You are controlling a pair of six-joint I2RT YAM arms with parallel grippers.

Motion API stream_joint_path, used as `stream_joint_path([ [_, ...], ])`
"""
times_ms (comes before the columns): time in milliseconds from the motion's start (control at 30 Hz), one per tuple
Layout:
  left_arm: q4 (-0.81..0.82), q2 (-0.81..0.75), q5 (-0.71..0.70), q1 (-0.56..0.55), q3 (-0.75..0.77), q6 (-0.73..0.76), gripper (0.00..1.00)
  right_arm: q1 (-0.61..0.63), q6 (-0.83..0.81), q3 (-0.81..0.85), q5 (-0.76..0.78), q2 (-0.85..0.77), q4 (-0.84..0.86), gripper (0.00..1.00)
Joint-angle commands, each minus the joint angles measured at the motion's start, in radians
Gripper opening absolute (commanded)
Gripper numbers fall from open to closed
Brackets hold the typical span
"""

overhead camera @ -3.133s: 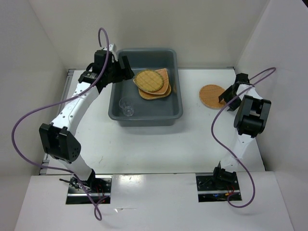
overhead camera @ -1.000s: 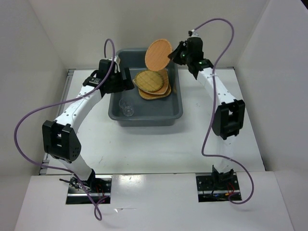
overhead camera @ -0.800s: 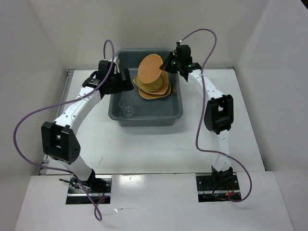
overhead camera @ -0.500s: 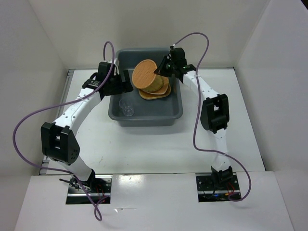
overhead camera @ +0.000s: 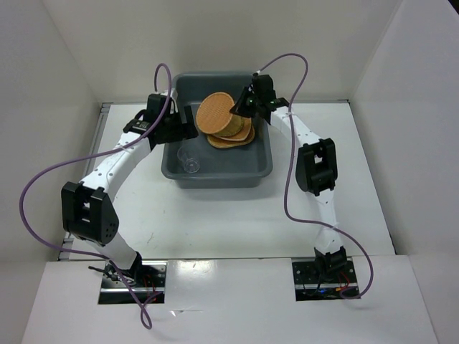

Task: Place the mixed dishes into the plastic bin

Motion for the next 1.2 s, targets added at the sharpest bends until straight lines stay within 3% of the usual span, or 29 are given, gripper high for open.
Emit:
stream_joint_path([
  [0, 0.029, -0.04, -0.019, 0.001, -0.003, 0.026, 1.0, 0.003, -0.008, 0.061, 0.036, 0.004, 0.013, 0.0],
  [67, 0.029, -0.04, -0.019, 0.001, -0.003, 0.026, 1.0, 0.003, -0.017, 0.061, 0.065, 0.004, 0.004, 0.03],
  [100, 0.029, -0.04, -0.019, 0.001, -0.003, 0.026, 1.0, 0.003, -0.026, 0.061, 0.074, 0.013, 0.004, 0.12],
  [200, 0.029, -0.04, -0.019, 0.001, -0.012, 0.026, 1.0, 0.003, -0.037, 0.061, 0.12, 0.013, -0.007, 0.25],
  [700, 0.038, -0.04, -0.019, 0.001, -0.012, 0.026, 1.0, 0.003, -0.073, 0.105, 0.153, 0.044, -0.047, 0.38],
  [767, 0.038, -0.04, -0.034, 0.01, -0.012, 0.026, 1.0, 0.003, -0.115, 0.142, 0.13, 0.029, -0.062, 0.48],
  [800, 0.038, -0.04, -0.034, 0.01, -0.001, 0.026, 1.0, 0.003, -0.133, 0.142, 0.116, 0.013, -0.073, 0.65],
  [900, 0.038, -0.049, -0.025, 0.035, 0.023, 0.026, 1.0, -0.024, -0.187, 0.171, 0.105, -0.066, -0.098, 0.86],
  [1033, 0.038, -0.104, -0.102, 0.047, 0.0, 0.026, 1.0, -0.102, -0.222, 0.033, 0.096, -0.22, -0.111, 1.0],
  [1167, 0.049, -0.182, -0.194, 0.047, -0.087, 0.045, 1.0, -0.194, -0.245, -0.218, 0.013, -0.405, -0.069, 1.0],
])
